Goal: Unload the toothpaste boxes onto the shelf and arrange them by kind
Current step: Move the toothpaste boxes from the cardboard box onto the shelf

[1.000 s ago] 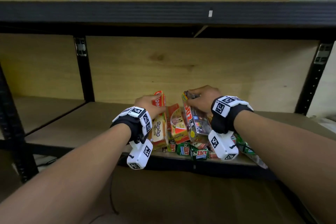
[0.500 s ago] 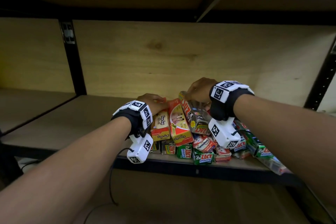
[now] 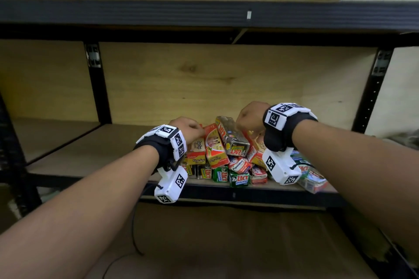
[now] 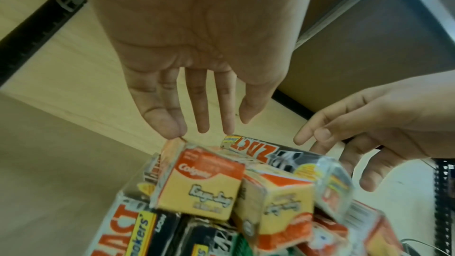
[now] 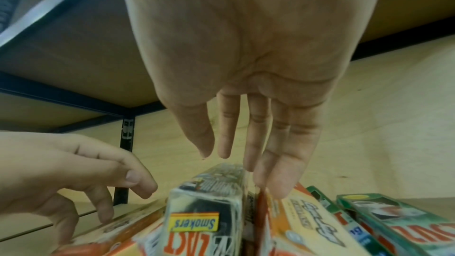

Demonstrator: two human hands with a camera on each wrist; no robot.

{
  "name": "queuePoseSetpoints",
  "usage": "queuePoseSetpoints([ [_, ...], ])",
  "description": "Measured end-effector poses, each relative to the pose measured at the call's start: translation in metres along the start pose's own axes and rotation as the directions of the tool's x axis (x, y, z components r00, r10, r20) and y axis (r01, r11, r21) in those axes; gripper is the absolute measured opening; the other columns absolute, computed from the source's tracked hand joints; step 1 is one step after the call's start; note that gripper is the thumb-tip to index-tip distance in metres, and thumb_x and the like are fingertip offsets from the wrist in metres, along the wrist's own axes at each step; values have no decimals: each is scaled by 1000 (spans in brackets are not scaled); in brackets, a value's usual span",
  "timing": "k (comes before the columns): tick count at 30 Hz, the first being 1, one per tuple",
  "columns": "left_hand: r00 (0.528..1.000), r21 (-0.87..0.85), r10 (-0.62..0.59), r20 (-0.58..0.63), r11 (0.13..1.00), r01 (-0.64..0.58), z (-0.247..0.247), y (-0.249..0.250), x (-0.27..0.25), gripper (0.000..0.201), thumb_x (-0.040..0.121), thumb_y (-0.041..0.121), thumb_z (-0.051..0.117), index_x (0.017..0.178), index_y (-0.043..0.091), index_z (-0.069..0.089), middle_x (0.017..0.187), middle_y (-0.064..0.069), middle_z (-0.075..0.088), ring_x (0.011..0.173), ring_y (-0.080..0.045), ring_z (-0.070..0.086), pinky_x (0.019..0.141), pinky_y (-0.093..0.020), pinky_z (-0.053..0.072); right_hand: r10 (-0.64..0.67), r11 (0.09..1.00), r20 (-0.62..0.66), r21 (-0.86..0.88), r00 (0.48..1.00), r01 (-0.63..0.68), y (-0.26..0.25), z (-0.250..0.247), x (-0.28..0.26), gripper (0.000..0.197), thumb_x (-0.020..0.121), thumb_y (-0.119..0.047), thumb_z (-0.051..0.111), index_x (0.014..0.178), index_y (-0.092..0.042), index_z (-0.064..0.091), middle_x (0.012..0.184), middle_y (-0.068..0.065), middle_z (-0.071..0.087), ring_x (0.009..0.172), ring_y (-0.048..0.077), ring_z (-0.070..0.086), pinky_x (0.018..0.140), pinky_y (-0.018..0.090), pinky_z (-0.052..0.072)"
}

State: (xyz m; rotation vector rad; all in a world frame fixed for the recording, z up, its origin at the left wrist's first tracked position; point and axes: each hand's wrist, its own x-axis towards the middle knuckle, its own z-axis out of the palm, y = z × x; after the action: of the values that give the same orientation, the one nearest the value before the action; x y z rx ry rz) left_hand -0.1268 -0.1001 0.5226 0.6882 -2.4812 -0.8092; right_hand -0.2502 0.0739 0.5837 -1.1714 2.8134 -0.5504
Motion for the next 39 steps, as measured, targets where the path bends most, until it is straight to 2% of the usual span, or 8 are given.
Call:
queuePoseSetpoints([
  [5, 999, -17, 11, 31, 1000, -10, -5, 14, -42, 19, 87, 46, 65, 85, 30, 74, 85, 5, 74, 75, -16, 68, 73, -33, 59, 29, 999, 54, -25, 998, -28, -4, -11, -52, 28, 90, -22, 59, 104, -3, 72, 102, 15, 73, 75, 24, 63, 85, 46, 55],
  [9, 998, -61, 12, 68, 998, -8, -4, 22, -76, 22, 86, 48, 65, 88, 29, 75, 93, 12, 72, 68, -16, 71, 70, -33, 59, 38, 996, 10, 84, 999, -39, 9, -6, -83, 24, 86, -21, 68, 106, -9, 69, 95, 8, 72, 69, 17, 66, 66, 31, 59],
  [12, 993, -147, -11, 120, 989, 29, 5, 22, -99, 18, 89, 38, 64, 92, 23, 74, 94, 7, 74, 67, -21, 69, 72, -44, 61, 61, 997, 100, 47, 993, -66, 15, 5, -108, 26, 89, -22, 66, 110, -6, 70, 96, 4, 74, 65, 11, 64, 70, 32, 58],
  [17, 971, -168, -63, 230, 980, 104, 31, 14, -135, 20, 91, 35, 62, 93, 19, 74, 93, 2, 74, 63, -19, 63, 56, -29, 54, 111, 975, 138, 178, 984, -135, 36, 46, -139, 28, 88, -16, 68, 113, -2, 66, 78, 8, 69, 50, 15, 64, 41, 20, 48],
  [20, 946, -162, -107, 306, 973, 162, 52, -1, -148, 20, 89, 37, 63, 93, 21, 75, 92, 2, 76, 66, -21, 64, 55, -26, 53, 153, 964, 293, 168, 944, -208, 44, 76, -151, 29, 93, -20, 63, 117, -4, 65, 90, 10, 70, 60, 21, 63, 53, 27, 53],
  [32, 826, -87, -266, 498, 932, 352, 171, -93, -157, 19, 89, 35, 64, 95, 20, 73, 93, 2, 75, 67, -21, 64, 60, -28, 53, 270, 925, 593, 59, 758, -375, 108, 223, -123, 34, 95, -17, 58, 128, -7, 55, 105, 13, 62, 68, 28, 60, 63, 35, 52],
  [35, 775, -53, -309, 551, 914, 402, 208, -119, -156, 20, 89, 34, 64, 98, 18, 71, 94, 0, 74, 66, -22, 63, 56, -26, 51, 267, 938, 633, 4, 727, -348, 127, 264, -112, 31, 92, -19, 63, 120, -6, 63, 101, 12, 68, 67, 23, 62, 62, 33, 53],
  [39, 715, -30, -348, 606, 888, 458, 261, -155, -163, 19, 87, 34, 67, 96, 18, 71, 92, -1, 75, 61, -20, 62, 48, -21, 47, 259, 936, 650, 15, 714, -353, 157, 319, -113, 31, 89, -16, 66, 119, -5, 65, 75, 2, 62, 57, 14, 57, 55, 22, 46],
])
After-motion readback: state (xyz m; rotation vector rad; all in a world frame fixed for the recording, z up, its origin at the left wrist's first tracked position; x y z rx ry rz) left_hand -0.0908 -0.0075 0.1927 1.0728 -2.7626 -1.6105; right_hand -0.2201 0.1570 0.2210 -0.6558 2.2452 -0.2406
